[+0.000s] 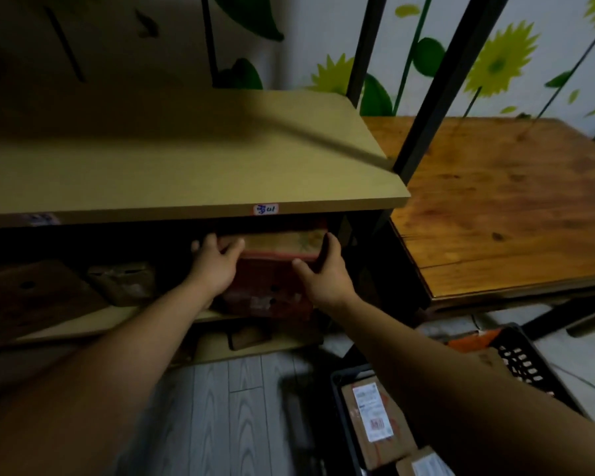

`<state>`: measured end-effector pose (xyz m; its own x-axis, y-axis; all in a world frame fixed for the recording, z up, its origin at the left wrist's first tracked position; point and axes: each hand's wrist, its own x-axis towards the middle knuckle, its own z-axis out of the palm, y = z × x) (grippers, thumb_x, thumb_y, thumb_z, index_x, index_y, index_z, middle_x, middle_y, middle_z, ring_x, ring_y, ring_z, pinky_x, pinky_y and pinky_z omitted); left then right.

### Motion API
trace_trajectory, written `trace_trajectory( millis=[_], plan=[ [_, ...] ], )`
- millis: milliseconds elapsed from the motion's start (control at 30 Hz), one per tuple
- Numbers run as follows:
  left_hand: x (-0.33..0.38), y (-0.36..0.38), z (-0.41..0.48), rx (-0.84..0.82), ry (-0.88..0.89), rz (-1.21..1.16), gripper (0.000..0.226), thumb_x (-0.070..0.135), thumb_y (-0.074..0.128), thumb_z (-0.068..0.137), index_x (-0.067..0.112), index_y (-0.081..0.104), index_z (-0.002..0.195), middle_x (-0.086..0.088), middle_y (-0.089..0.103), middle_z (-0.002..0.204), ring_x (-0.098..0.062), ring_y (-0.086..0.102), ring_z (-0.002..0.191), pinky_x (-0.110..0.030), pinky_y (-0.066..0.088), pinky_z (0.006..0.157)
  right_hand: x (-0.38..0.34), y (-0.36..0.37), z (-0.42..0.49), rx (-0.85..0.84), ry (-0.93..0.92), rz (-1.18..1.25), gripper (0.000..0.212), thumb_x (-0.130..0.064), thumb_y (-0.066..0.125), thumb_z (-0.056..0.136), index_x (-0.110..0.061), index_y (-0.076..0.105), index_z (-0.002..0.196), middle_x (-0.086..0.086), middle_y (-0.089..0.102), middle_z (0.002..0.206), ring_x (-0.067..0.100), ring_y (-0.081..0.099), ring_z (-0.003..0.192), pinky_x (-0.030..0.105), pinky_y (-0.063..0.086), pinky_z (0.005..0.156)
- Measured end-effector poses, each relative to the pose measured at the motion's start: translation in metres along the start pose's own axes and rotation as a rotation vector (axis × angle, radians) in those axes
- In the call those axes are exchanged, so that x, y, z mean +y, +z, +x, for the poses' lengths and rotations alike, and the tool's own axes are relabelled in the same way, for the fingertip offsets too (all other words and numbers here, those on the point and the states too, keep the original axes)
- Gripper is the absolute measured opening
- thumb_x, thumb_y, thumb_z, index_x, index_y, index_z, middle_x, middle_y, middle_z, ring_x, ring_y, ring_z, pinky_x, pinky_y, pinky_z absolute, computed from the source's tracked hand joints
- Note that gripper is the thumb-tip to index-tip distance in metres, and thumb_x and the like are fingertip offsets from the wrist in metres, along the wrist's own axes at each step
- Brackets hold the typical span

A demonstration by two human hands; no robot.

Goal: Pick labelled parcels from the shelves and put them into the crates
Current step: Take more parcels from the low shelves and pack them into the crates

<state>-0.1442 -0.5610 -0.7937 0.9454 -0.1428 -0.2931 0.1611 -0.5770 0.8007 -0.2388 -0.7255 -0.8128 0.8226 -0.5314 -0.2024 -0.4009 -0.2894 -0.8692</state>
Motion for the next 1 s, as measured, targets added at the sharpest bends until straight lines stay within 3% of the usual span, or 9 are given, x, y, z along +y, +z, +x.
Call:
trace_trajectory(
  millis=[67, 200, 367, 467, 567, 667, 800, 867, 1000],
  plan=[
    [-0.007, -0.002, -0.012, -0.033, -0.004, 0.024, 0.063, 0.047, 0.046, 0.094, 0.024, 0.023, 0.148, -0.012, 0.018, 0.149, -0.035, 0.032, 0.134, -0.047, 0.034, 0.109, -0.002, -0.003, -0.017, -0.012, 0.028, -0.046, 0.086, -0.043, 0.063, 0.089, -0.029, 0.007, 0.153, 0.008, 0.030, 0.153, 0.030, 0.042, 0.134, 0.047, 0.041, 0.108],
    [-0.019, -0.007, -0.041, -0.033, -0.025, 0.001, 0.065, 0.041, 0.055, 0.090, 0.031, 0.025, 0.147, -0.015, 0.022, 0.148, -0.034, 0.037, 0.131, -0.046, 0.034, 0.109, -0.007, -0.013, -0.052, -0.074, 0.074, -0.129, 0.091, -0.042, 0.062, 0.091, -0.028, -0.001, 0.155, 0.010, 0.023, 0.154, 0.031, 0.038, 0.136, 0.037, 0.038, 0.105],
    [-0.035, -0.017, -0.095, -0.139, -0.109, -0.139, 0.069, 0.014, 0.064, 0.087, 0.018, 0.023, 0.142, -0.010, 0.048, 0.129, -0.021, 0.048, 0.107, -0.032, 0.042, 0.089, 0.005, -0.015, -0.102, -0.174, 0.151, -0.138, 0.108, -0.039, 0.071, 0.084, -0.030, -0.009, 0.154, 0.012, 0.020, 0.152, 0.036, 0.033, 0.137, 0.042, 0.031, 0.110],
    [-0.050, -0.019, -0.126, -0.176, -0.137, -0.141, 0.075, 0.007, 0.063, 0.086, 0.016, 0.017, 0.144, -0.014, 0.048, 0.134, -0.023, 0.049, 0.112, -0.030, 0.040, 0.088, 0.020, -0.006, -0.133, -0.195, 0.195, -0.113, 0.120, -0.043, 0.079, 0.075, -0.033, -0.012, 0.153, 0.013, 0.018, 0.152, 0.037, 0.027, 0.140, 0.048, 0.029, 0.112],
    [-0.074, -0.024, -0.146, -0.231, -0.177, -0.151, 0.084, 0.006, 0.063, 0.086, 0.018, 0.009, 0.149, -0.011, 0.046, 0.140, -0.025, 0.047, 0.125, -0.033, 0.040, 0.095, 0.031, 0.007, -0.165, -0.197, 0.234, -0.119, 0.129, -0.051, 0.083, 0.066, -0.033, -0.011, 0.153, 0.012, 0.014, 0.155, 0.038, 0.024, 0.142, 0.053, 0.031, 0.113],
    [-0.095, -0.030, -0.171, -0.284, -0.190, -0.159, 0.083, 0.005, 0.062, 0.086, 0.021, 0.012, 0.150, -0.009, 0.049, 0.138, -0.023, 0.049, 0.124, -0.035, 0.041, 0.097, 0.038, 0.016, -0.197, -0.170, 0.248, -0.137, 0.133, -0.057, 0.083, 0.055, -0.032, -0.004, 0.153, 0.011, 0.021, 0.153, 0.036, 0.030, 0.139, 0.053, 0.035, 0.111],
    [-0.101, -0.039, -0.190, -0.311, -0.178, -0.198, 0.070, 0.015, 0.063, 0.088, 0.023, 0.025, 0.146, -0.004, 0.054, 0.133, -0.020, 0.052, 0.119, -0.030, 0.043, 0.091, 0.039, 0.012, -0.215, -0.146, 0.257, -0.115, 0.119, -0.048, 0.080, 0.063, -0.029, 0.006, 0.153, 0.009, 0.030, 0.143, 0.032, 0.036, 0.133, 0.049, 0.036, 0.110],
    [-0.099, -0.043, -0.195, -0.287, -0.171, -0.254, 0.065, 0.022, 0.062, 0.089, 0.025, 0.029, 0.144, -0.003, 0.055, 0.132, -0.020, 0.053, 0.117, -0.032, 0.044, 0.093, 0.035, 0.006, -0.219, -0.124, 0.225, -0.105, 0.112, -0.053, 0.078, 0.064, -0.031, 0.012, 0.152, 0.006, 0.032, 0.137, 0.031, 0.039, 0.130, 0.048, 0.038, 0.109],
    [-0.080, -0.047, -0.211, -0.251, -0.159, -0.349, 0.062, 0.031, 0.062, 0.088, 0.030, 0.032, 0.142, 0.003, 0.057, 0.123, -0.013, 0.056, 0.102, -0.023, 0.046, 0.074, 0.019, -0.013, -0.221, -0.077, 0.139, -0.057, 0.108, -0.059, 0.075, 0.069, -0.033, 0.012, 0.153, 0.002, 0.031, 0.141, 0.024, 0.039, 0.130, 0.045, 0.039, 0.109]
  ],
)
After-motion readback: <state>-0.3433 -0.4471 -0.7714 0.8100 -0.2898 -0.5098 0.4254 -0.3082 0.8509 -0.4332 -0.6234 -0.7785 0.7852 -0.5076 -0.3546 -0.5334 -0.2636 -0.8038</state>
